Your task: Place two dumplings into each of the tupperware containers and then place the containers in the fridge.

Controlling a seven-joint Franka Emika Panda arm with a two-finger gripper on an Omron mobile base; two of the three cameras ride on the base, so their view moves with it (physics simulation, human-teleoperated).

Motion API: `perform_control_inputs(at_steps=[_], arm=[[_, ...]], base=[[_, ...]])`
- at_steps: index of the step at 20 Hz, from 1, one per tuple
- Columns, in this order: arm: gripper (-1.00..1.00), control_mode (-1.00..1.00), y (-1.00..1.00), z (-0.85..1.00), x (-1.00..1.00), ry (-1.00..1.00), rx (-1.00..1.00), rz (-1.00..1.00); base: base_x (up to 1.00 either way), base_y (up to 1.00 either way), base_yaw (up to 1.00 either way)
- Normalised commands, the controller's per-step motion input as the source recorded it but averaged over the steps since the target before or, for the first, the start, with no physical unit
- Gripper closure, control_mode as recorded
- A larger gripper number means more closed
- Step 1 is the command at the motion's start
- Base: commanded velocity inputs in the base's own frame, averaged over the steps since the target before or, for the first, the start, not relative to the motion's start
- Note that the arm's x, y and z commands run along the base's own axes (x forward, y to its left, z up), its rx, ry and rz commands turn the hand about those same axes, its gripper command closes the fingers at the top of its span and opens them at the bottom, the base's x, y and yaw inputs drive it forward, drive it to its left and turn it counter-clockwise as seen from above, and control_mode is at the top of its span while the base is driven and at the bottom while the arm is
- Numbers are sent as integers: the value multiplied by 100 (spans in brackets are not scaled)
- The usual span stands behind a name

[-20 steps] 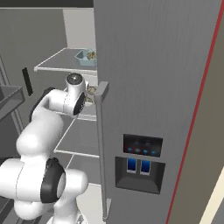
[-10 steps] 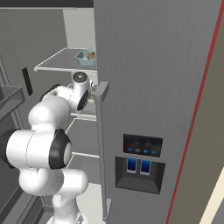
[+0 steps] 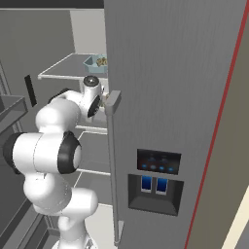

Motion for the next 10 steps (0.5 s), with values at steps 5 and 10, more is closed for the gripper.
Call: perform_control_inputs(at_steps=[5,10], arm=[[-100,-100,0,0,0,0,0,0],[-100,-100,0,0,0,0,0,0]], base=[[0,0,0],[0,0,0]])
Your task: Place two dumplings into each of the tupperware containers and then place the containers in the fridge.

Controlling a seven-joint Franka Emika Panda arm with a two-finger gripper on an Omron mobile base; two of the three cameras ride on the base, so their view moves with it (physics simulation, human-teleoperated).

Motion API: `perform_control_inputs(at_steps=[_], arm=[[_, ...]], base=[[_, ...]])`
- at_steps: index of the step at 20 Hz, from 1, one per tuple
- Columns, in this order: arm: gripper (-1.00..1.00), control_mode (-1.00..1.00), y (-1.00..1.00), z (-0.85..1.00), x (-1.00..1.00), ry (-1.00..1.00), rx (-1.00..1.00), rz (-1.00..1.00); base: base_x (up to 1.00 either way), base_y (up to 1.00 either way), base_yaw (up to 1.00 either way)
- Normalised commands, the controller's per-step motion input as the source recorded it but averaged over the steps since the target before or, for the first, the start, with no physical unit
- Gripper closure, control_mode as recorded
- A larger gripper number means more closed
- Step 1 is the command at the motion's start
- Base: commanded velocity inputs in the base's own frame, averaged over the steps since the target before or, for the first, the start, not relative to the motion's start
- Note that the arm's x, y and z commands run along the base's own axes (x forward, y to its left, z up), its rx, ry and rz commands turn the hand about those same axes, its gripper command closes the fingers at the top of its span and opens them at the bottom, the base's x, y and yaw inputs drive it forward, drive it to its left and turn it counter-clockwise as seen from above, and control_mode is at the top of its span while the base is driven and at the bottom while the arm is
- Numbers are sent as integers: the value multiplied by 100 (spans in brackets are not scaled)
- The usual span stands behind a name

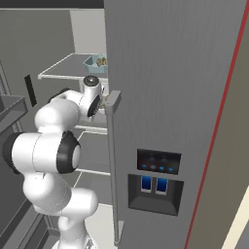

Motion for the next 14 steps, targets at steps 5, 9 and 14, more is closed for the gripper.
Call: perform_control_inputs(at_steps=[5,9,14], arm=[[-100,-100,0,1,-26,-12,0,0],[-100,-100,4,24,-33,-11,0,0],[-100,-100,0,84,-31,1,0,-3]], base=[[0,0,0],[0,0,0],[0,0,0]])
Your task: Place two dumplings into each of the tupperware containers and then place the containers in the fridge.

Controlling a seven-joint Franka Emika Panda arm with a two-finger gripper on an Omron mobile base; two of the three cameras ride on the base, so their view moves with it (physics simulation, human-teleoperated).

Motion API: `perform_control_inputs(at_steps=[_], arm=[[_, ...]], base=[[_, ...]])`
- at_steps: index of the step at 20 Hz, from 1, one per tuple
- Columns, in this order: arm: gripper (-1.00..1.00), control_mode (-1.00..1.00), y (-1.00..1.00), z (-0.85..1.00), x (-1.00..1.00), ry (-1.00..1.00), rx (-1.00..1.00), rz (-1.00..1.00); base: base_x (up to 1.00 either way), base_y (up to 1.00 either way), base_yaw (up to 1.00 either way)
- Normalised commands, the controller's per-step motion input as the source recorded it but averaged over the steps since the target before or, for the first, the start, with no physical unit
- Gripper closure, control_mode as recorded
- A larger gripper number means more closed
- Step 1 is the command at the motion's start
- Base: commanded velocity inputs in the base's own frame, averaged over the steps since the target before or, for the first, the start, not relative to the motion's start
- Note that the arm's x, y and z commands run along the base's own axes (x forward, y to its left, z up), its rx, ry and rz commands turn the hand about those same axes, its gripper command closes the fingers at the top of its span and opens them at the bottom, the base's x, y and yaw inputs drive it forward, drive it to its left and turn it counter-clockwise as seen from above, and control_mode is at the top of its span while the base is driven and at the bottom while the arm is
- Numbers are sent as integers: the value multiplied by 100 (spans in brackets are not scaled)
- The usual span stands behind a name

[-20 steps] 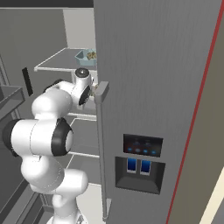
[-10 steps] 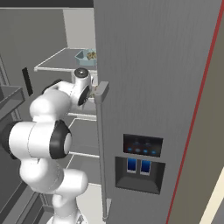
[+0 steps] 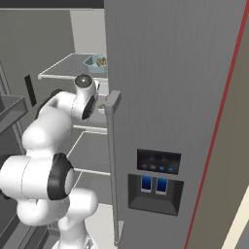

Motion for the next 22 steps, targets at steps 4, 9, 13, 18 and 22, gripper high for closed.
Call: perform_control_inputs(at_steps=[4,9,13,18,22], arm=[[-100,-100,0,99,-23,10,1,-4],[-100,-100,0,86,-76,15,1,-5],[-100,-100,0,69,-99,2,0,-7],[-100,-100,0,79,-99,0,2,-10],[-100,-100,0,59,-100,3,7,-15]], base=[[0,0,0],[0,0,0],[0,0,0],[0,0,0],[0,0,0]])
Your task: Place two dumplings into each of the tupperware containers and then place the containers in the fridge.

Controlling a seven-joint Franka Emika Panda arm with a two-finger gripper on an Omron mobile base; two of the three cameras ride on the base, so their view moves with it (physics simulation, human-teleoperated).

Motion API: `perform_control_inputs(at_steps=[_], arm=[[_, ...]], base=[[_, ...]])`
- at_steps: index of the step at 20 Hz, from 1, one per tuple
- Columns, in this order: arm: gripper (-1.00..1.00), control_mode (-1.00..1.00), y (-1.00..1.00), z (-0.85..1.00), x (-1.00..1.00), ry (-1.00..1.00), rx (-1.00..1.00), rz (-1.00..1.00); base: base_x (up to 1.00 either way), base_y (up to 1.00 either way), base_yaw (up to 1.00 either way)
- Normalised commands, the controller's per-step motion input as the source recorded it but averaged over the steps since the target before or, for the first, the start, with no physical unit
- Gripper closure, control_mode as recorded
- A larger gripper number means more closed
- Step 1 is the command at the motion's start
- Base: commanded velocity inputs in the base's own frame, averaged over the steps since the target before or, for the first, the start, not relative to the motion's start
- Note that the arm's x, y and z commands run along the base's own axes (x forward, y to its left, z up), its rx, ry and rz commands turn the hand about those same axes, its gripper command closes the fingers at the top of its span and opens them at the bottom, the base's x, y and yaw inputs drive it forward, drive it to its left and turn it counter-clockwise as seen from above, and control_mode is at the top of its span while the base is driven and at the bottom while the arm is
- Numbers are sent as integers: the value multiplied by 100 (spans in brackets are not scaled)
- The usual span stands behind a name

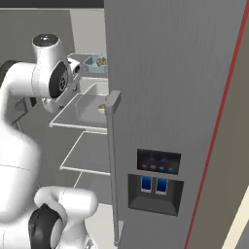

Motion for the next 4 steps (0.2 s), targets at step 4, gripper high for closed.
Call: perform_control_inputs(at_steps=[4], arm=[[-100,-100,0,6,-100,9,5,-16]], base=[[0,0,0]])
